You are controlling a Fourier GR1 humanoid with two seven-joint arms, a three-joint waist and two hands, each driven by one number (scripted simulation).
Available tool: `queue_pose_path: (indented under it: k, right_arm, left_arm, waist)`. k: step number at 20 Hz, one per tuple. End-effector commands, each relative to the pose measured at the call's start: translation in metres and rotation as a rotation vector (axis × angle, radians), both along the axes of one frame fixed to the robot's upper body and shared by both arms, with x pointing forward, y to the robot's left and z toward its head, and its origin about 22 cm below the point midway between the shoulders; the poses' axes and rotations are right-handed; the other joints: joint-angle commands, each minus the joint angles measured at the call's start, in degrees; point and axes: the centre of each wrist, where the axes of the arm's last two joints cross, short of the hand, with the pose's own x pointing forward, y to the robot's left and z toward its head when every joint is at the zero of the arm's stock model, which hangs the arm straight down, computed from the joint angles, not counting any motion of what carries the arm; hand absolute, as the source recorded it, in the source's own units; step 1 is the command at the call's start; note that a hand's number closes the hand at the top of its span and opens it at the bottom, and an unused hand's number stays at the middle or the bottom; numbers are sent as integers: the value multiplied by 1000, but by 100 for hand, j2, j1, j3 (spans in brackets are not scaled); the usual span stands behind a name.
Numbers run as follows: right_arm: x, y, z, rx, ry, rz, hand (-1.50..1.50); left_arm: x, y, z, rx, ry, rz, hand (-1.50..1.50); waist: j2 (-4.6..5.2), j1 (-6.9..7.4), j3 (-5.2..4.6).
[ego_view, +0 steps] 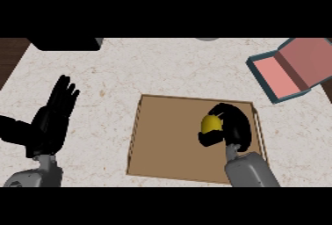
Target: Pick the lemon from the tray and place it in the cardboard box
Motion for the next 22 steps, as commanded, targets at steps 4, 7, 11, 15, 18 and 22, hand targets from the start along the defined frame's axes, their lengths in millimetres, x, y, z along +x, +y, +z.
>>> queue_pose_path:
  k: [4, 7, 11, 15, 18, 22]
  right_arm:
    - [9, 40, 12, -238, -124, 324, 150]
    - [21, 64, 35, -409, -160, 624, 150]
    - [32, 91, 44, -442, -241, 752, 150]
    - [31, 111, 81, -494, -308, 839, 150]
    - [19, 116, 117, -416, -383, 785, 150]
    - [21, 105, 138, -281, -511, 553, 150]
  left_arm:
    - [9, -2, 18, 13, -7, -21, 0]
    - [10, -15, 4, -1, -14, -67, 0]
    - [10, 2, -2, -8, -2, -31, 0]
    - [5, -10, -16, -3, 3, -12, 0]
    - [4, 13, 13, 1, 16, 0, 0]
    - [9, 8, 2, 3, -1, 8, 0]
  waist:
    - [21, 153, 2]
    - [78, 348, -14]
    - [36, 134, -3]
    - [8, 35, -3]
    - [-14, 14, 0]
    - [-9, -11, -1]
